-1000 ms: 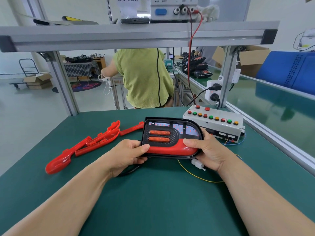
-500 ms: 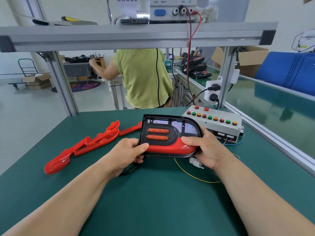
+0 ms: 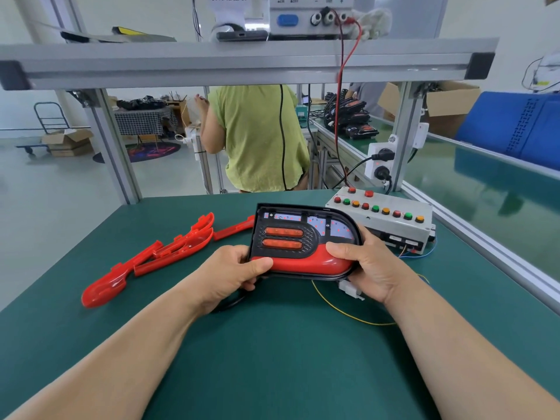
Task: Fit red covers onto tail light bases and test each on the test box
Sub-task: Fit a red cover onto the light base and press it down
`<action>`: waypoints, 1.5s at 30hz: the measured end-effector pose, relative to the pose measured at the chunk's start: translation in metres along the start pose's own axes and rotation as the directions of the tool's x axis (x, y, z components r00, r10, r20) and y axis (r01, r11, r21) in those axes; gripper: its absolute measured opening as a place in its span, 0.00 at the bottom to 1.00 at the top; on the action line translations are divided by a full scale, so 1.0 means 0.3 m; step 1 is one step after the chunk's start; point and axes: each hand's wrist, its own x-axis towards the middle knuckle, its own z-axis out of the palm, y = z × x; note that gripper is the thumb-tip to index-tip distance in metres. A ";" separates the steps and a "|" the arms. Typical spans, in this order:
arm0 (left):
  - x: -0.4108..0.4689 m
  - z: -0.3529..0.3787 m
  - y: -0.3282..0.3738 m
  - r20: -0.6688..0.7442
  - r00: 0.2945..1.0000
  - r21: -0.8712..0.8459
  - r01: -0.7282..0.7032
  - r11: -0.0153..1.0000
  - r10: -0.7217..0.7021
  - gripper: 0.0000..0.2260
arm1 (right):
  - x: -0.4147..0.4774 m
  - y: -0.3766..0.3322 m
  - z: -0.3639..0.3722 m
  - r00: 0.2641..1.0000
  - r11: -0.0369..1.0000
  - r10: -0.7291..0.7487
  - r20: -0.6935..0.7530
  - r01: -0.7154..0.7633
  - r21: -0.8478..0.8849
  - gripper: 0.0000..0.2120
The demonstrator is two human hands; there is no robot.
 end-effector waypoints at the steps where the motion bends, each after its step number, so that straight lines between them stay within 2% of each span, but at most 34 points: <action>1: 0.000 0.004 0.000 -0.009 1.000 0.013 -0.007 1.000 0.007 0.05 | 0.000 0.001 -0.004 1.000 1.000 0.009 0.003 -0.009 0.015 0.28; 6: 0.000 0.009 -0.002 -0.058 0.998 0.067 0.002 0.998 0.002 0.07 | 0.002 0.006 -0.012 0.999 0.999 0.038 0.003 -0.038 0.025 0.27; 11: -0.002 -0.024 0.000 -0.054 0.999 0.186 0.002 0.982 0.009 0.05 | 0.003 0.006 -0.013 0.998 0.998 0.070 -0.002 -0.070 -0.008 0.31; 15: 0.004 -0.059 0.000 -0.198 0.980 0.229 0.016 0.973 0.031 0.04 | 0.001 0.003 -0.009 0.998 0.998 0.069 -0.001 -0.069 0.013 0.25; 20: 0.007 -0.118 -0.012 -0.341 0.937 0.357 0.063 0.932 0.068 0.06 | -0.001 0.001 -0.008 0.996 0.995 0.087 -0.002 -0.087 0.041 0.24; 22: 0.008 -0.144 -0.016 -0.434 0.892 0.497 0.120 0.859 0.127 0.03 | -0.001 0.001 -0.006 0.996 0.995 0.089 0.004 -0.089 0.044 0.24; 26: 0.006 -0.217 -0.019 -0.578 0.785 0.684 0.317 0.657 0.224 0.10 | -0.002 0.000 -0.005 0.996 0.995 0.093 0.009 -0.093 0.041 0.25; 29: -0.003 -0.275 -0.024 -0.610 0.768 0.741 0.465 0.485 0.196 0.09 | -0.004 -0.002 -0.004 0.995 0.995 0.097 0.009 -0.097 0.029 0.26; 31: -0.010 -0.295 -0.029 -0.628 0.765 0.736 0.526 0.426 0.141 0.07 | -0.006 -0.003 -0.002 0.996 0.995 0.093 0.011 -0.093 0.022 0.27; 35: -0.016 -0.304 -0.039 -0.636 0.767 0.710 0.539 0.453 0.084 0.04 | -0.007 -0.005 0.000 0.995 0.995 0.094 0.020 -0.094 0.032 0.26; 40: -0.019 -0.304 -0.044 -0.621 0.776 0.700 0.485 0.524 0.109 0.02 | -0.009 -0.002 -0.004 0.994 0.995 0.098 0.043 -0.099 0.025 0.20; 45: -0.021 -0.281 -0.032 -0.614 0.771 0.701 0.432 0.568 0.172 0.06 | -0.009 0.006 0.001 0.988 0.991 0.132 0.080 -0.131 -0.018 0.23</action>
